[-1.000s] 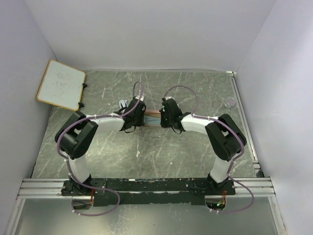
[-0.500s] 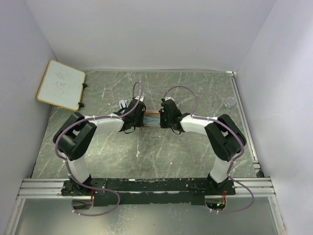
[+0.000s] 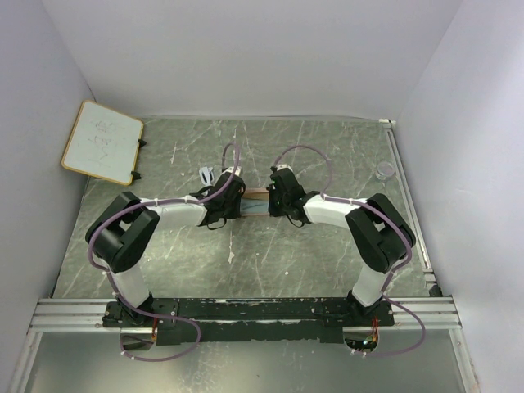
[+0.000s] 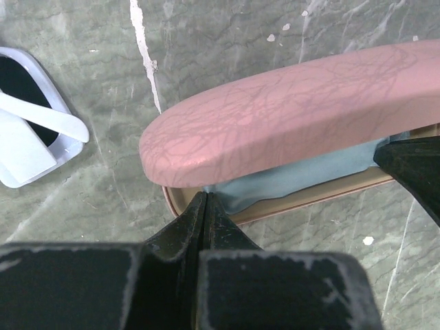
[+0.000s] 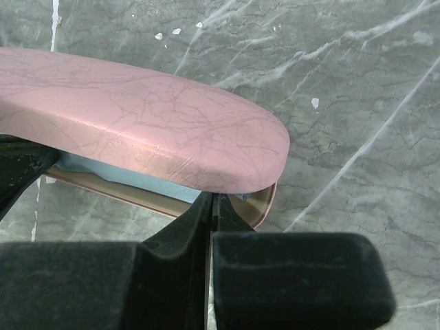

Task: Organize the sunglasses
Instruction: Place the glasses cleaning cloth in the sunglasses case.

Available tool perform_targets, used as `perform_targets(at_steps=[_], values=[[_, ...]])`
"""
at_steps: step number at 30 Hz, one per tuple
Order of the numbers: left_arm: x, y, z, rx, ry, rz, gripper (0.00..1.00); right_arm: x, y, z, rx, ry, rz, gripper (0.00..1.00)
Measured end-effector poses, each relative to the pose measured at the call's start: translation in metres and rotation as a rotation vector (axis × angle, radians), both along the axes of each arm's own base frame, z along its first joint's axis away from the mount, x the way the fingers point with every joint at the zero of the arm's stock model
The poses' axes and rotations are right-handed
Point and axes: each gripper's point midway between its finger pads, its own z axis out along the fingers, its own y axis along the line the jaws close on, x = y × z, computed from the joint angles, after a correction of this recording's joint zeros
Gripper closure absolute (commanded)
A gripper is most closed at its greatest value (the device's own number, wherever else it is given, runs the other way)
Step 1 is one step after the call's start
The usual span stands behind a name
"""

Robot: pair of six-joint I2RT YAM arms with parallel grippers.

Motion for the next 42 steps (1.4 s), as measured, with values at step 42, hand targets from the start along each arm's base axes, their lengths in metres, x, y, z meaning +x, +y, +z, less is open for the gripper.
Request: perform_targets(at_steps=[42], values=[[0.032,-0.004,0.059,0.012,-0.149,0.028,0.93,0.044,0.013,0.069,0.014,-0.173,-0.028,1.0]])
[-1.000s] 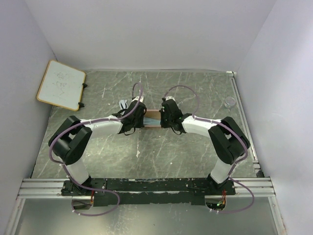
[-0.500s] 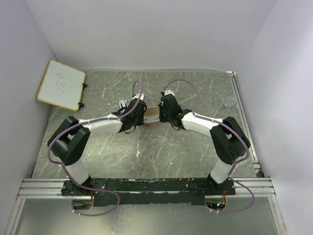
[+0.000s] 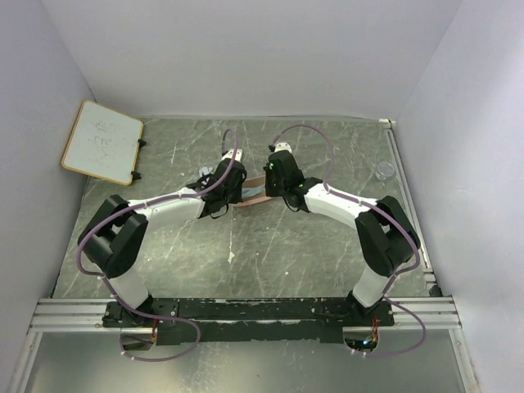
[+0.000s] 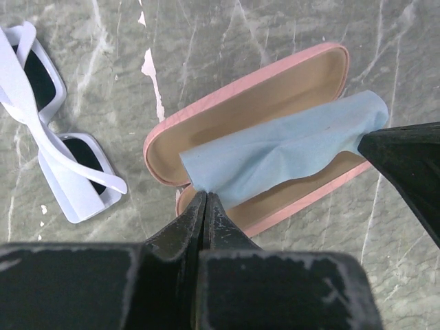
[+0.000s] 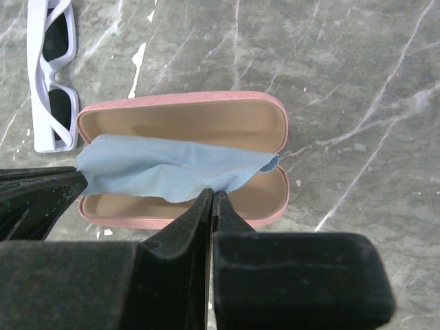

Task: Organize the sunglasses
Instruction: Place the glasses cleaning cloth in the sunglasses case.

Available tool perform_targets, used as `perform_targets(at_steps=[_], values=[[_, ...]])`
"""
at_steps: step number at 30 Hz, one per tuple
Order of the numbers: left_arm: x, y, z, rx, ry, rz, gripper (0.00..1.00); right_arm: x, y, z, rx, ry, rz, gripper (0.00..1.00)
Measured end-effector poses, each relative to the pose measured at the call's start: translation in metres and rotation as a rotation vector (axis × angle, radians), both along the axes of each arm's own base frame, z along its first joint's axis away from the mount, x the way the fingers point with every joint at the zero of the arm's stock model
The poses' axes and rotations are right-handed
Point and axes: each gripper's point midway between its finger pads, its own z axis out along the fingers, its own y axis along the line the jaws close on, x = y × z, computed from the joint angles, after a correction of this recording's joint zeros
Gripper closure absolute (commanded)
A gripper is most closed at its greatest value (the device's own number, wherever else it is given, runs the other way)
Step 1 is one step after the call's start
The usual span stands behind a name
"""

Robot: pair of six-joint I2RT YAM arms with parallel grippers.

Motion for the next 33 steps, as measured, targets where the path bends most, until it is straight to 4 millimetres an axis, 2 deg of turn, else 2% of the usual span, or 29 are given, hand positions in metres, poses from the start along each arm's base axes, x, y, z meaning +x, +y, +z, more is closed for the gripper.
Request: perform_targets(at_steps=[14,21,27,33], values=[[0.002,0.005,0.027,-0.009,-0.045,0.019,0.93,0.005,-0.003,0.013,-0.016,-0.025,0.001,1.0],[0.001,0.007,0.026,-0.002,-0.038,0.021,0.93,0.021,-0.008,0.018,0.005,-0.034,-0.011,1.0],[0.002,0.005,0.025,-0.009,-0.037,0.024,0.93,0.025,-0.014,0.002,0.016,0.012,-0.006,1.0],[0.002,0.006,0.013,0.006,-0.017,0.025,0.93,0.025,-0.014,-0.003,0.021,0.027,0.001,1.0]])
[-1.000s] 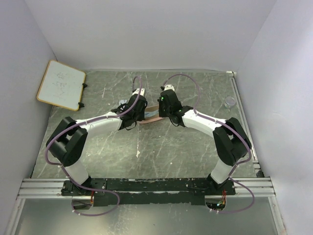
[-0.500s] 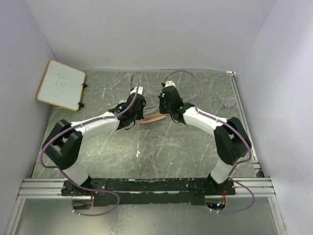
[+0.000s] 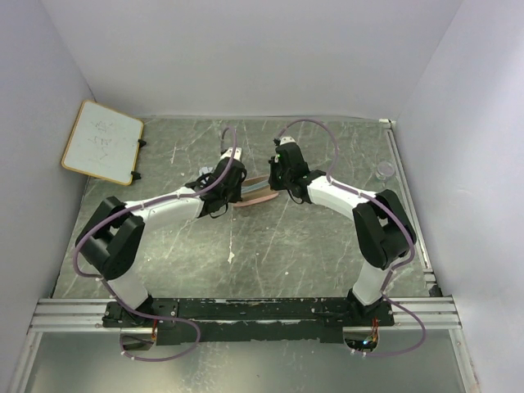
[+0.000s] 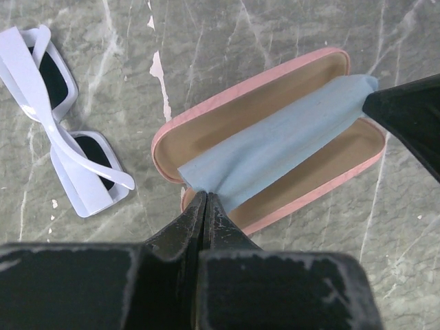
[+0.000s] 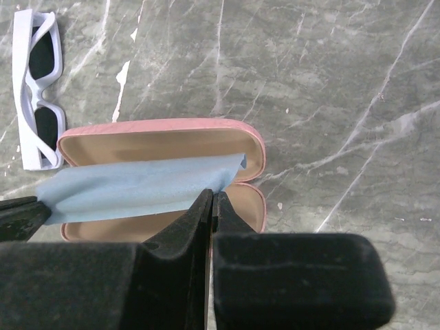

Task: Organize the sunglasses
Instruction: Place the glasses cleaning cloth in the sunglasses case.

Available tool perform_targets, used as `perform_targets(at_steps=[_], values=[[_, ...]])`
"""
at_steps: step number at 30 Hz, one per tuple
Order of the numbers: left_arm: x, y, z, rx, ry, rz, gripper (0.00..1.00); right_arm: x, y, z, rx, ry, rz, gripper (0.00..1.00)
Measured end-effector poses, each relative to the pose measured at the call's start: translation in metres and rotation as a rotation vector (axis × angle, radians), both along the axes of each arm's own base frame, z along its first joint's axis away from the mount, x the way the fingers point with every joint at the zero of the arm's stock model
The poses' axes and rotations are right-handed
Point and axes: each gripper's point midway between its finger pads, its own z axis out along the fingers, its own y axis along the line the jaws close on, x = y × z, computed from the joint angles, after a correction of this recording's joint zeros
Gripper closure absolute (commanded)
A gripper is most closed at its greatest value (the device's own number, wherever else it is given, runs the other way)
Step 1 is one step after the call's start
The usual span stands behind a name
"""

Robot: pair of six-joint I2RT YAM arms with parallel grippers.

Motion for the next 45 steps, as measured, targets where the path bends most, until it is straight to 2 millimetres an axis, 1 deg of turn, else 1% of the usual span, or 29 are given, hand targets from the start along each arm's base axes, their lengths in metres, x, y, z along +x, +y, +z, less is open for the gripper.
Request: perform_targets(at_steps=[5,7,15,25,32,45], values=[[0.0,0.0,-0.013,0.015,0.025,-0.002,0.93,0.0,0.002,0.0,0.006,0.001,0.007,1.0],[0.0,0.001,-0.015,0.017,0.028,-0.001,0.93,0.001,0.003,0.0,0.007,0.003,0.009,1.0],[0.005,0.005,-0.015,0.014,0.027,0.011,0.93,0.003,0.006,-0.009,0.004,0.019,0.015,1.0],[0.006,0.005,-0.026,0.011,0.053,0.007,0.93,0.005,0.008,-0.009,0.009,0.02,0.02,1.0],[0.004,0.002,-0.027,-0.008,0.065,0.001,0.93,0.004,0.008,-0.01,0.008,0.021,0.02,1.0],[-0.001,-0.001,-0.031,-0.031,0.088,-0.008,0.93,-0.014,0.006,-0.03,-0.021,0.072,0.035,1.0]])
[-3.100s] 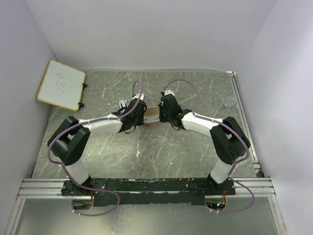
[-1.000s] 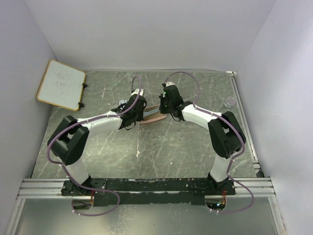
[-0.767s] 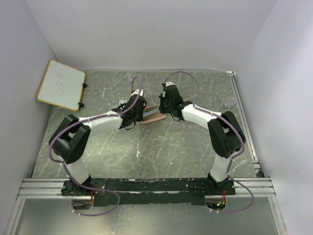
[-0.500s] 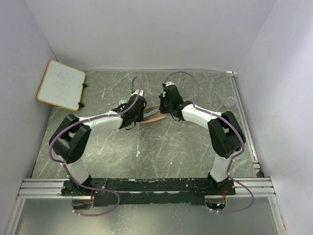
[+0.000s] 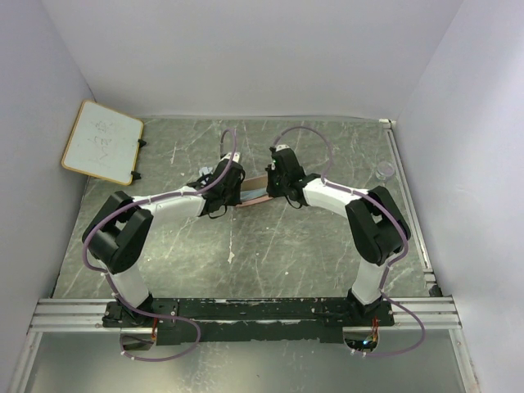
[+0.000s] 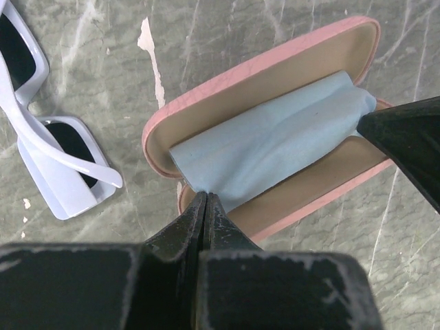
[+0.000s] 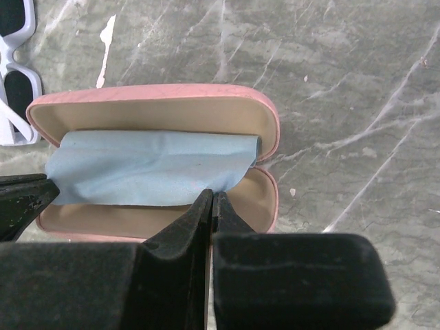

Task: Organize the sunglasses
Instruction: Place the glasses cleaning cloth in the sunglasses case.

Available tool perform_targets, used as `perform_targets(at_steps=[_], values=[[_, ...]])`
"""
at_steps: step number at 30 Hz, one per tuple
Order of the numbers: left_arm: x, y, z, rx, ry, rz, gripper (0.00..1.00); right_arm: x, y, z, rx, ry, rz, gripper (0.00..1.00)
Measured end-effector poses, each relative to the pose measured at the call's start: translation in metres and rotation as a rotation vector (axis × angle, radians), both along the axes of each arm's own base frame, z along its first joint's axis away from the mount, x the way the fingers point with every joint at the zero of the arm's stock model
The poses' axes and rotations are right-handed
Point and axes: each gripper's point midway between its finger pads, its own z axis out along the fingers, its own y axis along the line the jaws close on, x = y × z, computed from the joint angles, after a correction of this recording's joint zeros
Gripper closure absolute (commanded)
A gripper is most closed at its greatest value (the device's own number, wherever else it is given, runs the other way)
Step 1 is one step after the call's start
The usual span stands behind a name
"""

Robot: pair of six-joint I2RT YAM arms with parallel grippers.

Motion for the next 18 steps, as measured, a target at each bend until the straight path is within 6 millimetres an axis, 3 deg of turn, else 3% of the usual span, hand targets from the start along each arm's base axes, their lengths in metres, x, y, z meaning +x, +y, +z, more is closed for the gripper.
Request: perform_targets(at_steps=[18], values=[[-0.02,0.002,-0.022,-0.017,0.067,0.0,0.93,-0.023,-0.001,-0.016,-0.023,0.053,0.017,1.0]])
